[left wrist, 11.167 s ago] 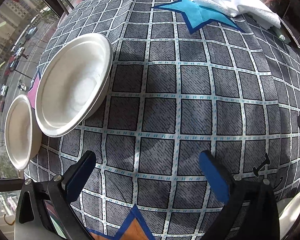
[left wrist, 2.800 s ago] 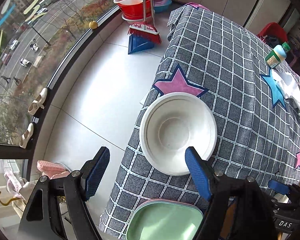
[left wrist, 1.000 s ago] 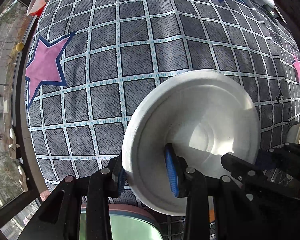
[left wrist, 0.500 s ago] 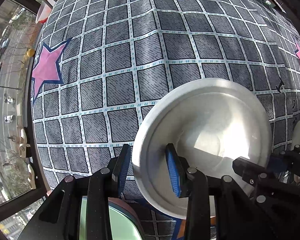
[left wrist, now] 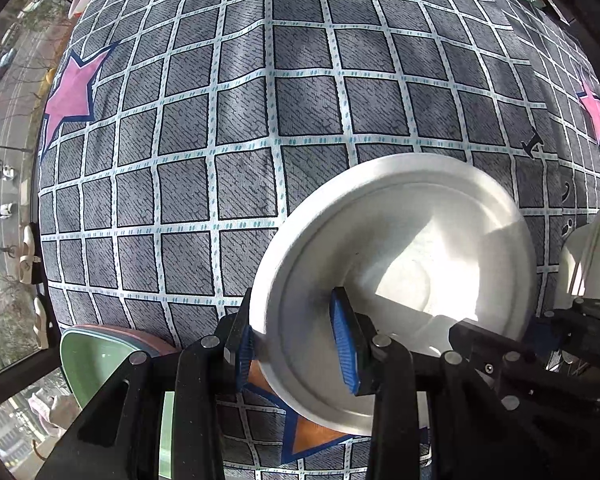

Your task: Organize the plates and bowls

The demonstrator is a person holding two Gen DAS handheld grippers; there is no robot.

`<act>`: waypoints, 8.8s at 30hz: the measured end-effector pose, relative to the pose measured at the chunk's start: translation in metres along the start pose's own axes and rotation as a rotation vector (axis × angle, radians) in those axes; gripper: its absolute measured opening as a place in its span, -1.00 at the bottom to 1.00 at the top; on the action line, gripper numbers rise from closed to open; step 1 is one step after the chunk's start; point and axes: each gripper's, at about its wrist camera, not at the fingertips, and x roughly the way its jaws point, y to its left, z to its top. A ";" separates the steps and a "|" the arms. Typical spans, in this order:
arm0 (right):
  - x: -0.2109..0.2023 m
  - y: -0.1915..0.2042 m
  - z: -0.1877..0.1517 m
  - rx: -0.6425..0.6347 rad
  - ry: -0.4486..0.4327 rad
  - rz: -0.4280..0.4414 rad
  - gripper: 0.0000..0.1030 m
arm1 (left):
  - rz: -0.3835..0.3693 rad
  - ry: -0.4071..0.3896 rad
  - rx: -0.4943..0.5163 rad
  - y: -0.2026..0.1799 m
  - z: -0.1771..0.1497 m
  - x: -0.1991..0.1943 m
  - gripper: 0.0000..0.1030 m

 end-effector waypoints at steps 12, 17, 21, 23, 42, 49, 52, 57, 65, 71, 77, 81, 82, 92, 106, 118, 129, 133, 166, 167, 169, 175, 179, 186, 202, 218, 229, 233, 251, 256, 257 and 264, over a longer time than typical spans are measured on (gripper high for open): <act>-0.037 -0.021 -0.040 -0.100 -0.020 -0.017 -0.57 | -0.006 -0.025 -0.073 -0.034 -0.067 -0.026 -0.25; -0.064 -0.038 -0.039 -0.103 -0.050 -0.012 -0.57 | -0.005 -0.064 -0.076 -0.056 -0.063 -0.051 -0.25; -0.085 -0.061 -0.045 -0.082 -0.074 0.000 -0.57 | -0.007 -0.092 -0.056 -0.079 -0.062 -0.065 -0.25; -0.092 -0.069 -0.048 -0.066 -0.085 0.006 -0.57 | -0.012 -0.101 -0.043 -0.090 -0.066 -0.073 -0.25; -0.136 -0.135 -0.071 0.094 -0.196 0.053 -0.57 | -0.031 -0.147 0.130 -0.157 -0.029 -0.116 -0.25; -0.139 -0.166 -0.077 0.157 -0.203 0.055 -0.57 | -0.032 -0.148 0.197 -0.181 -0.030 -0.113 -0.25; -0.138 -0.174 -0.079 0.172 -0.204 0.055 -0.57 | -0.033 -0.146 0.213 -0.188 -0.030 -0.112 -0.25; -0.139 -0.184 -0.085 0.192 -0.214 0.052 -0.57 | -0.046 -0.136 0.229 -0.197 -0.031 -0.109 -0.25; -0.126 -0.201 -0.093 0.235 -0.200 0.034 -0.57 | -0.026 -0.106 0.278 -0.216 -0.033 -0.091 -0.25; -0.119 -0.202 -0.086 0.207 -0.207 -0.009 -0.56 | 0.012 -0.110 0.226 -0.209 -0.029 -0.089 0.31; -0.131 -0.217 -0.091 0.252 -0.265 0.009 0.79 | 0.006 -0.121 0.124 -0.174 -0.031 -0.096 0.59; -0.131 -0.231 -0.097 0.296 -0.251 0.010 0.79 | 0.005 -0.090 0.074 -0.154 -0.039 -0.093 0.60; -0.130 -0.234 -0.099 0.308 -0.248 0.014 0.79 | 0.005 -0.084 0.067 -0.150 -0.041 -0.092 0.60; -0.120 -0.229 -0.096 0.302 -0.283 0.017 0.79 | 0.036 -0.086 0.035 -0.128 -0.053 -0.097 0.60; -0.061 -0.191 -0.051 0.134 -0.184 -0.075 0.82 | 0.074 -0.082 0.003 -0.107 -0.060 -0.103 0.60; -0.144 -0.216 -0.090 0.193 -0.498 -0.027 0.82 | 0.073 -0.090 0.063 -0.122 -0.056 -0.105 0.60; -0.156 -0.224 -0.091 0.320 -0.559 -0.396 0.82 | 0.070 -0.095 0.004 -0.120 -0.049 -0.107 0.60; -0.131 -0.205 -0.082 0.220 -0.500 -0.511 0.82 | 0.069 -0.096 0.025 -0.127 -0.049 -0.106 0.60; -0.102 -0.211 -0.077 0.172 -0.270 -0.124 0.82 | 0.033 -0.058 0.029 -0.157 -0.026 -0.059 0.59; -0.101 -0.210 -0.077 0.171 -0.264 -0.125 0.82 | 0.033 -0.056 0.028 -0.156 -0.027 -0.058 0.59; -0.098 -0.208 -0.077 0.169 -0.256 -0.123 0.82 | 0.032 -0.054 0.023 -0.155 -0.027 -0.057 0.59; -0.087 -0.203 -0.075 0.161 -0.221 -0.114 0.82 | 0.033 -0.048 0.011 -0.150 -0.027 -0.048 0.59; -0.082 -0.204 -0.068 0.151 -0.207 -0.116 0.82 | 0.034 -0.042 0.017 -0.151 -0.022 -0.038 0.59; -0.062 -0.208 -0.051 0.153 -0.159 -0.101 0.75 | 0.026 -0.002 0.023 -0.159 -0.015 -0.011 0.59; -0.026 -0.167 -0.064 0.124 -0.090 -0.031 -0.56 | -0.089 0.002 0.109 -0.165 -0.036 0.002 -0.24; -0.015 -0.011 -0.062 0.007 -0.162 -0.078 -0.55 | -0.108 -0.105 -0.009 -0.021 -0.090 -0.022 -0.24; -0.013 0.110 -0.040 -0.172 -0.189 -0.034 -0.55 | -0.046 -0.184 -0.197 0.099 -0.104 -0.072 -0.24; -0.002 0.147 -0.035 -0.228 -0.184 -0.024 -0.55 | -0.021 -0.187 -0.247 0.134 -0.118 -0.074 -0.24; 0.068 0.218 -0.031 -0.279 -0.117 -0.078 -0.55 | 0.004 -0.151 -0.292 0.209 -0.148 -0.036 0.27; 0.051 0.205 -0.035 -0.243 -0.164 -0.105 0.44 | 0.019 -0.174 -0.283 0.220 -0.150 -0.043 0.58; 0.045 0.201 -0.036 -0.234 -0.183 -0.084 0.58 | 0.008 -0.172 -0.285 0.222 -0.151 -0.044 0.58; 0.029 0.185 -0.045 -0.171 -0.186 -0.052 0.66 | -0.003 -0.175 -0.254 0.217 -0.153 -0.050 0.99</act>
